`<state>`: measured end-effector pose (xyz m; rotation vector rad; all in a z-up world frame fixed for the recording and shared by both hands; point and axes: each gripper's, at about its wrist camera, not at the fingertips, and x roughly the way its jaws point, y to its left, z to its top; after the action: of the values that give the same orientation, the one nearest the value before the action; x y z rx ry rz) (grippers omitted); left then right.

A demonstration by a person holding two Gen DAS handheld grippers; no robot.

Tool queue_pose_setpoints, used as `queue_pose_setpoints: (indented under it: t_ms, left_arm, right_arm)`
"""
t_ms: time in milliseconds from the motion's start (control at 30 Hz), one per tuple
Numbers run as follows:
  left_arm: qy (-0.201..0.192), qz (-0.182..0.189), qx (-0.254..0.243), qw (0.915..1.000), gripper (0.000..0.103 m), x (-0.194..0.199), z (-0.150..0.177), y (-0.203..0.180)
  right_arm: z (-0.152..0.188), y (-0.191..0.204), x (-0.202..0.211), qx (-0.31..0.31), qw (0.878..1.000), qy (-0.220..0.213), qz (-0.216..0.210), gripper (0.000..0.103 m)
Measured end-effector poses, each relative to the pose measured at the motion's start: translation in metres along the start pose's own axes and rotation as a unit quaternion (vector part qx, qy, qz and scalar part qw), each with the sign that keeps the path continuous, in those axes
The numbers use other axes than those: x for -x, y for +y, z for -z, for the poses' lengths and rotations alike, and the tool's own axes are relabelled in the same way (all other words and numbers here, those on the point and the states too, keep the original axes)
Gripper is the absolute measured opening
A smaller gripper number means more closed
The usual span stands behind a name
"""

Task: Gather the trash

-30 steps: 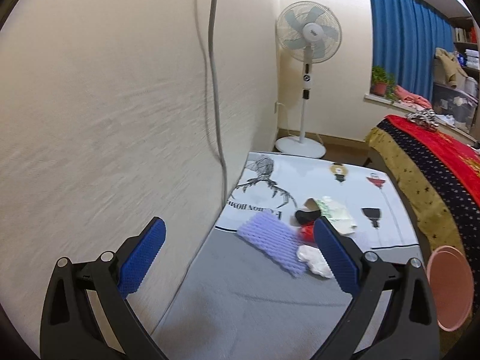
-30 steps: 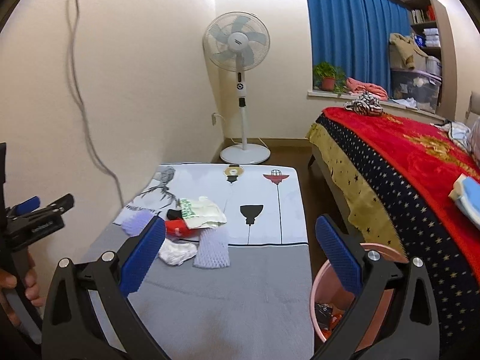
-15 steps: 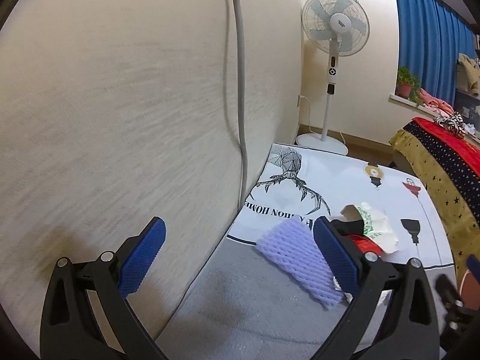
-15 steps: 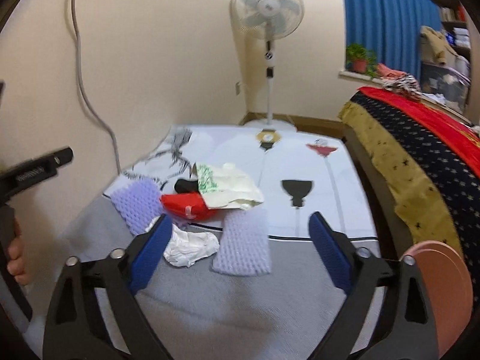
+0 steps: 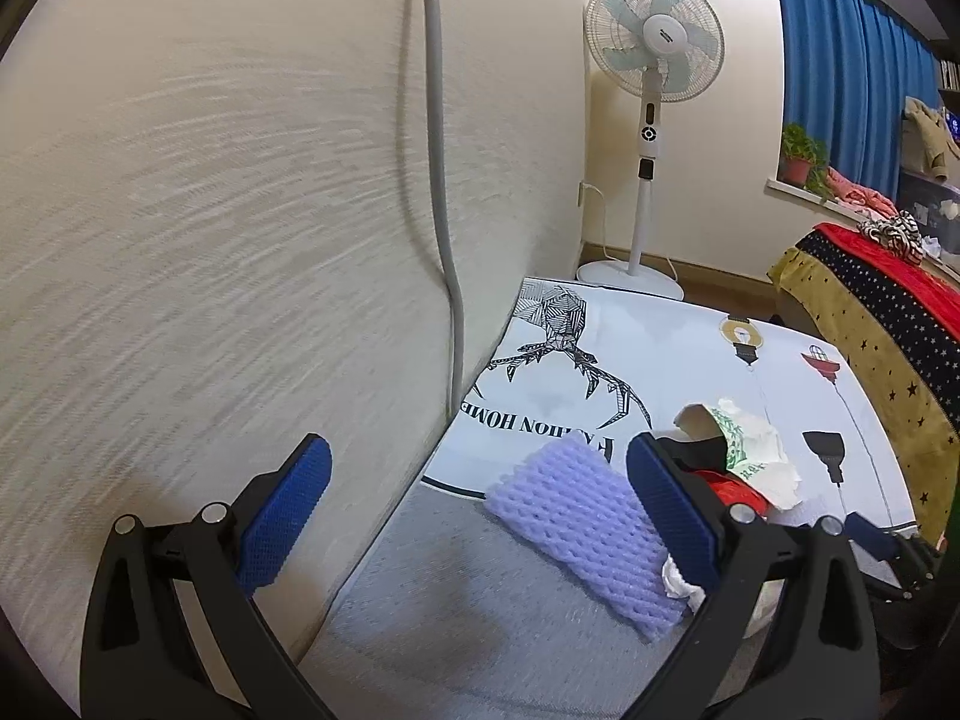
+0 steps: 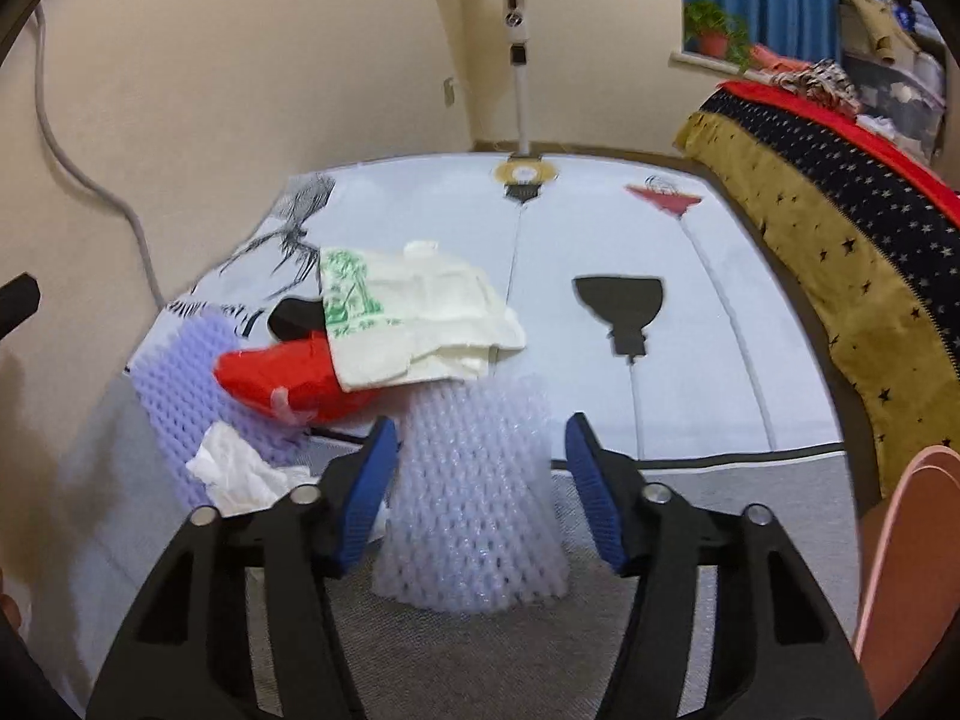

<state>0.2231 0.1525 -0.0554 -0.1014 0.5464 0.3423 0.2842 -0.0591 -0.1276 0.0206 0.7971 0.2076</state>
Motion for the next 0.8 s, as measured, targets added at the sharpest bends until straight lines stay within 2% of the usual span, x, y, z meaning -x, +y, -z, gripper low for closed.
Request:
queue_pose_setpoints:
  t_ms: [100, 133, 167, 333, 533, 667, 800]
  left_arm:
    - [0.000, 0.001, -0.003, 1.0000, 0.096, -0.003, 0.001, -0.004]
    - [0.000, 0.001, -0.003, 1.0000, 0.096, -0.001, 0.001, -0.004]
    - [0.000, 0.002, -0.004, 1.0000, 0.096, -0.001, 0.002, -0.005]
    - [-0.002, 0.018, -0.008, 0.9998, 0.096, -0.001, 0.004, -0.010]
    - [-0.004, 0.084, -0.015, 0.9964, 0.096, -0.004, 0.012, -0.038]
    - [0.002, 0.106, -0.026, 0.9940, 0.096, -0.018, 0.021, -0.065]
    - [0.018, 0.114, -0.024, 0.9930, 0.096, -0.030, 0.030, -0.079]
  right_arm:
    - [0.000, 0.002, -0.004, 0.005, 1.000, 0.009, -0.009, 0.031]
    - [0.000, 0.002, -0.004, 0.006, 1.000, 0.009, -0.015, 0.013]
    - [0.000, 0.003, -0.004, 0.008, 1.000, 0.008, -0.019, 0.000]
    - [0.001, 0.004, 0.016, 0.016, 0.999, -0.038, -0.003, 0.000]
    - [-0.010, -0.014, 0.055, -0.001, 0.997, -0.071, 0.004, 0.000]
    - [-0.013, -0.025, 0.071, 0.007, 0.997, -0.078, 0.003, 0.000]
    - [-0.009, -0.028, 0.066, 0.018, 0.998, -0.065, -0.012, 0.000]
